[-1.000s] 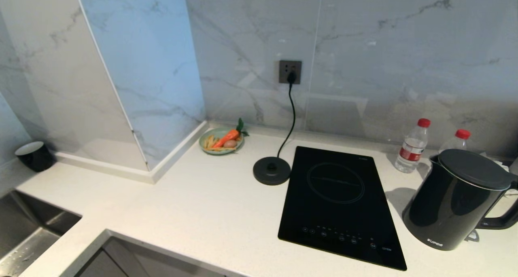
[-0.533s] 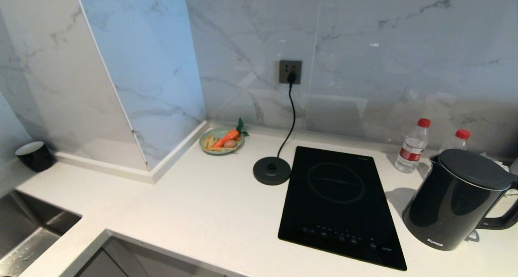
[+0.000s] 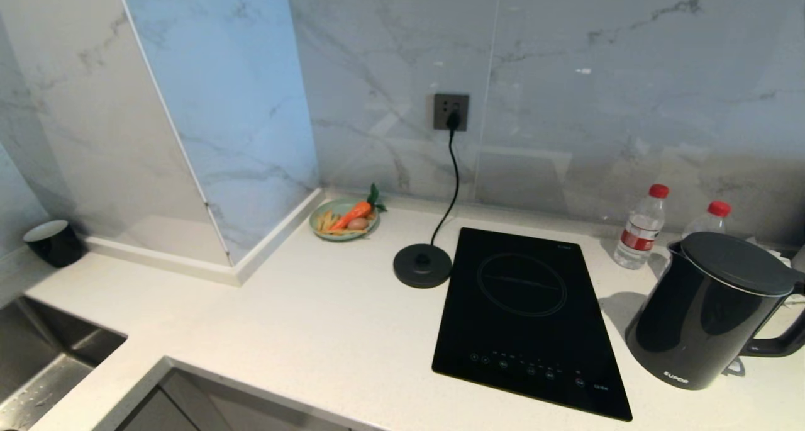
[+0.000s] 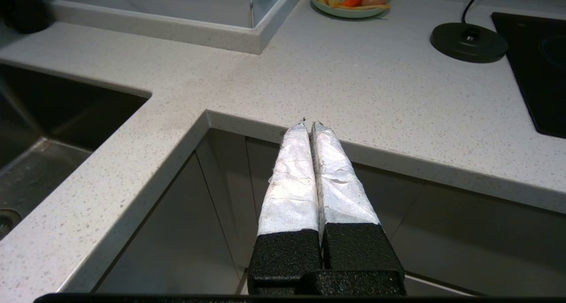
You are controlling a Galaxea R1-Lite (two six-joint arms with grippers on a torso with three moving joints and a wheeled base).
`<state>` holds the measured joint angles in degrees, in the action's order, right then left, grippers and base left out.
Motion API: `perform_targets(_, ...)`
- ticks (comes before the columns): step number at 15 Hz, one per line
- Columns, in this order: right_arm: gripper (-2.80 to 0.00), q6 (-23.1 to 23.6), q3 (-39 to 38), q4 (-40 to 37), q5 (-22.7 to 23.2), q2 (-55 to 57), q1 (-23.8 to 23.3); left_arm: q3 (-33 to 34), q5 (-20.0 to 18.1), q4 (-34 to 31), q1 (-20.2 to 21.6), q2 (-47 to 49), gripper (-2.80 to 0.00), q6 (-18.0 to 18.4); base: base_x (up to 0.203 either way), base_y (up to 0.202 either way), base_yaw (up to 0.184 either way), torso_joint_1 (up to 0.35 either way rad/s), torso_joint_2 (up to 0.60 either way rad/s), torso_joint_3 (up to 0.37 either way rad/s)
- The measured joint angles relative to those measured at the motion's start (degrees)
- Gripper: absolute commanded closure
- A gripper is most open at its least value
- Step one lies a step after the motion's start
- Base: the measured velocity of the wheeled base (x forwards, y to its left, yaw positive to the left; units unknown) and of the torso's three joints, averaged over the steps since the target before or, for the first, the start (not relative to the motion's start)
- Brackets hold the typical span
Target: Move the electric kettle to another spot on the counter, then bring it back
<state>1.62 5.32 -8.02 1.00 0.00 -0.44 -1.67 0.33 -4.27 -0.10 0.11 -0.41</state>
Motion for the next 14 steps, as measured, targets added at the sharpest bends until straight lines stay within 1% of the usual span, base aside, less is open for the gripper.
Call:
perform_targets(3,-2.80,5.6,-0.1,0.3,4.8,0.0,0.0,0.0,0.0,0.0,0.0,0.0,0.00,0.0,0.000,0.000,0.000,0.000,0.00,0.000)
perform_targets(4,-2.80,7.5,-0.1,0.5,5.5,0.0,0.0,0.0,0.0,0.0,0.0,0.0,0.00,0.0,0.000,0.000,0.000,0.000,0.00,0.000)
perform_targets(6,-2.80,11.0,-1.1,4.4,6.9,0.0,0.0,0.0,0.0,0.0,0.0,0.0,0.00,0.0,0.000,0.000,0.000,0.000,0.00,0.000)
perform_targets(7,-2.80,11.1,-2.0,7.4,7.6,0.0,-0.1,0.0,0.0,0.0,0.0,0.0,0.00,0.0,0.000,0.000,0.000,0.000,0.00,0.000)
perform_targets(8,-2.80,10.1,-2.6,9.9,8.0,0.0,0.0,0.0,0.0,0.0,0.0,0.0,0.00,0.0,0.000,0.000,0.000,0.000,0.00,0.000)
perform_targets(9,-2.80,9.5,-3.1,10.9,8.0,0.0,-0.1,0.0,0.0,0.0,0.0,0.0,0.00,0.0,0.000,0.000,0.000,0.000,0.00,0.000)
perform_targets(11,-2.80,10.3,-4.3,15.2,6.2,0.0,-0.1,0.0,0.0,0.0,0.0,0.0,0.00,0.1,0.000,0.000,0.000,0.000,0.00,0.000)
perform_targets(12,-2.80,10.7,-4.7,17.1,4.0,0.0,-0.1,0.0,0.0,0.0,0.0,0.0,0.00,0.0,0.000,0.000,0.000,0.000,0.00,0.000)
perform_targets(14,-2.80,12.7,-4.9,15.6,-1.2,0.0,0.0,0.0,0.0,0.0,0.0,0.0,0.00,0.0,0.000,0.000,0.000,0.000,0.00,0.000)
